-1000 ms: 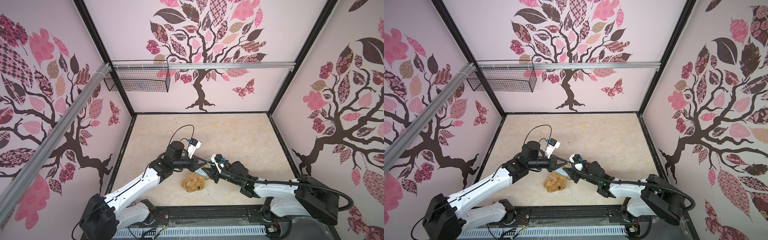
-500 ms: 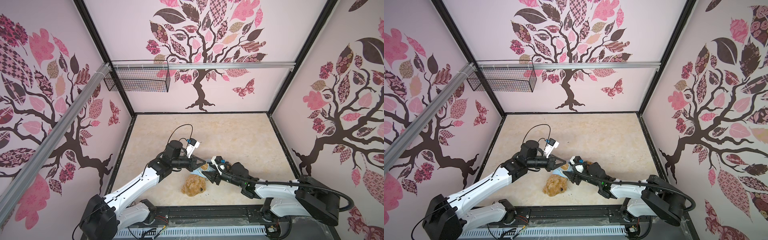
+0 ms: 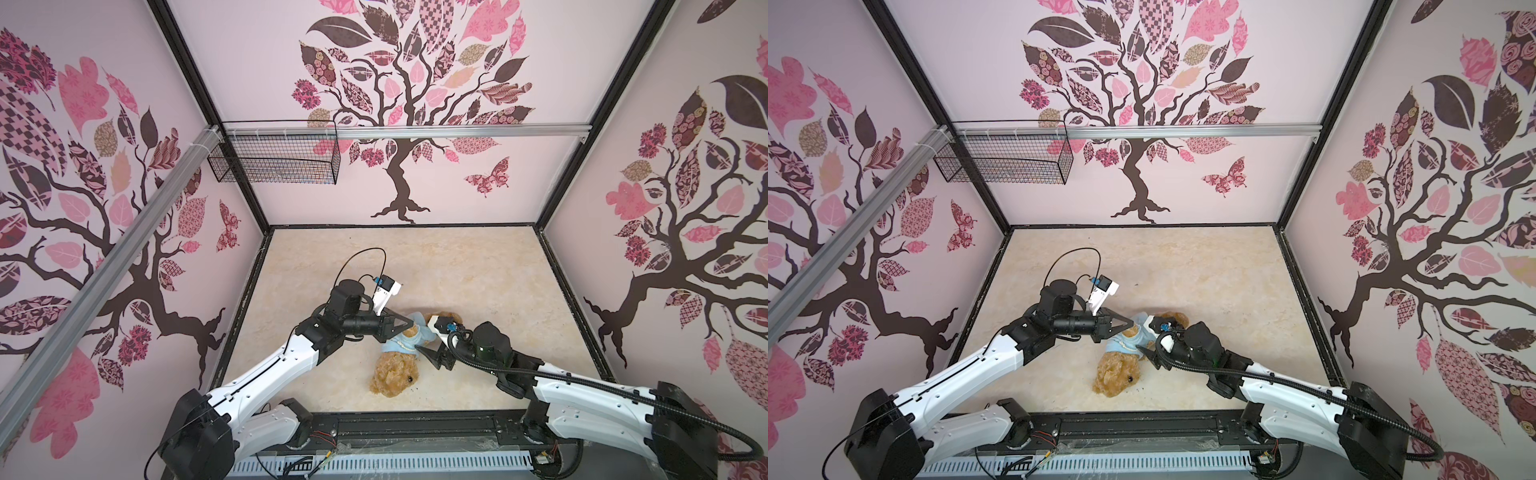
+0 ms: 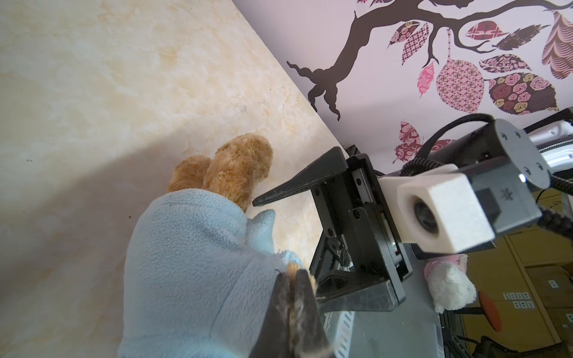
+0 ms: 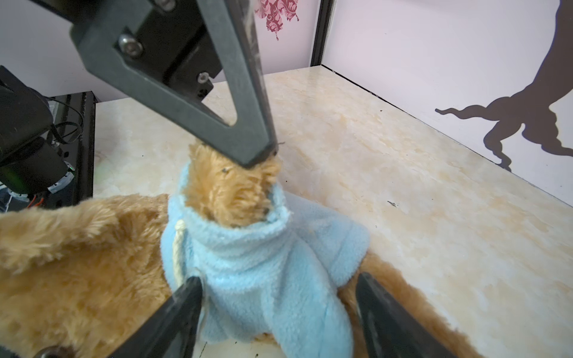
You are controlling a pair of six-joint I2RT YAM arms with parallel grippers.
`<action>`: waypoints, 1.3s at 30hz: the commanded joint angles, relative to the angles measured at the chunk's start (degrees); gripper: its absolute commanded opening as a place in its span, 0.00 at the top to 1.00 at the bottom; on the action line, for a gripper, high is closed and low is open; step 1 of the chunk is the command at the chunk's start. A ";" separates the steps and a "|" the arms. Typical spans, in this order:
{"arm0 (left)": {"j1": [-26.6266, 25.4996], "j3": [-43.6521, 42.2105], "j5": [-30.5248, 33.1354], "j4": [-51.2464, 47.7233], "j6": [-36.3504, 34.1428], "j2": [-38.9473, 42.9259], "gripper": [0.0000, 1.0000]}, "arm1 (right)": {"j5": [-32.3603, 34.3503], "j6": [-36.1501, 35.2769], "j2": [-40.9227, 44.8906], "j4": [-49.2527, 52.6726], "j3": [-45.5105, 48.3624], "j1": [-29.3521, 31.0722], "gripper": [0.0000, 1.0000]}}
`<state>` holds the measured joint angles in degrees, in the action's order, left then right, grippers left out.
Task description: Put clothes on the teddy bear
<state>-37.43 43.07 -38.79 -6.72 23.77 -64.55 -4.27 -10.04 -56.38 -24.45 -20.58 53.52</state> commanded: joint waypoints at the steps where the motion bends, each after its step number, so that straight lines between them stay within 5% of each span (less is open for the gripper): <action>1: -1.43 2.01 0.97 2.59 1.43 -0.55 1.00 | 0.14 -2.94 -0.92 -0.66 -3.03 1.35 0.20; 7: -4.06 2.11 3.67 3.43 3.72 -1.38 1.00 | -1.35 -0.19 -5.59 -9.26 -2.72 1.34 0.27; 14: -2.74 0.86 3.71 5.32 6.63 0.30 1.00 | 2.19 3.70 -11.28 -22.75 4.85 1.39 0.71; 18: 0.73 0.41 0.37 3.74 3.48 1.72 1.00 | -4.03 5.11 -9.95 -21.99 6.08 1.28 0.85; 19: 0.93 0.80 -0.48 2.31 -0.43 2.34 0.93 | -6.12 5.84 -9.57 -21.39 6.05 1.24 0.87; 23: 0.78 3.13 -0.66 -4.54 -12.83 4.49 0.72 | -12.72 9.00 -9.49 -20.32 5.74 0.25 0.90; 28: -0.27 6.10 -1.12 -11.37 -22.78 4.00 0.60 | -17.06 12.34 -9.52 -22.21 6.14 -0.41 0.90; 33: -4.45 9.31 -0.09 -17.83 -32.01 1.28 0.52 | -19.17 14.47 -10.15 -23.50 5.87 -1.09 0.90; 39: -5.76 10.94 1.99 -19.22 -35.27 -1.61 0.56 | -19.28 14.92 -9.98 -23.04 5.40 -1.11 0.90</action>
<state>-42.87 50.78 -38.00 -23.33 -7.01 -65.19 -21.85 3.73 -66.30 -45.25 -14.26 52.49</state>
